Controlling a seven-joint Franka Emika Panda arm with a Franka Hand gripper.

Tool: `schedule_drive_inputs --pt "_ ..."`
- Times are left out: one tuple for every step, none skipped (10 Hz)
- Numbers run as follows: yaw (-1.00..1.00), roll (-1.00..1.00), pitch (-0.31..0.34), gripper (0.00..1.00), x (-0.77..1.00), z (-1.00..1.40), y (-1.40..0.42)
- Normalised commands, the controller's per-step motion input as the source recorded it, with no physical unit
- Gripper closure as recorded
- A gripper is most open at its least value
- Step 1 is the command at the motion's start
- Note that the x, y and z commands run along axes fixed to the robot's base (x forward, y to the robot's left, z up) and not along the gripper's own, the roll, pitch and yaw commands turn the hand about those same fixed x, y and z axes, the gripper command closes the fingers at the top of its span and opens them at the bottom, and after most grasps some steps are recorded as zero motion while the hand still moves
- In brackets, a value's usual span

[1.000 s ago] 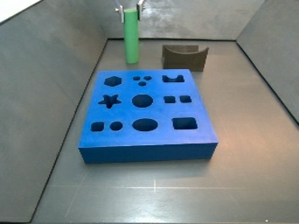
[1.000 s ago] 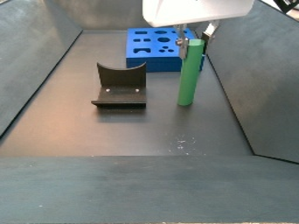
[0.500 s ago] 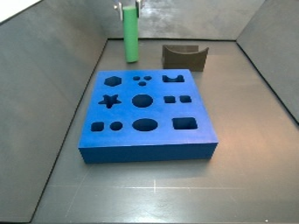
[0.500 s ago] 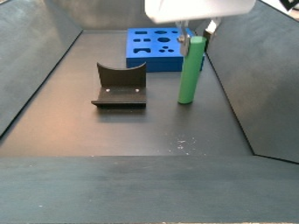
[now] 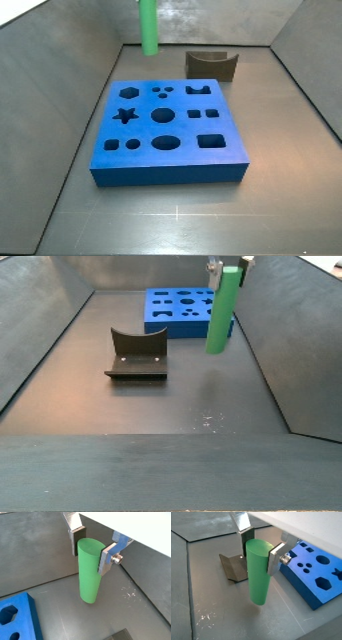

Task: Pick up the oval object. Move up. Move to above the board. Insert the oval object.
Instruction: Move to above the board.

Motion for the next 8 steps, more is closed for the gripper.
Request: schedule_drive_inputs --pt "0.17 0.18 0.174 1.0 0.17 1.0 -0.19" --pt "0.15 0.19 0.168 1.0 0.16 1.0 -0.18" --pt "0.1 0.17 0.132 1.0 0.13 1.0 -0.15" --pt "0.07 0.15 0.101 1.0 0.11 1.0 -0.14" --pt "0.06 0.13 0.084 1.0 0.09 1.0 -0.12" --pt "0.05 0.13 0.081 1.0 0.09 1.0 -0.11" --pt "0.04 0.11 0.081 1.0 0.07 0.94 -0.08" --pt "0.04 0.11 0.084 1.0 0.05 0.78 -0.05"
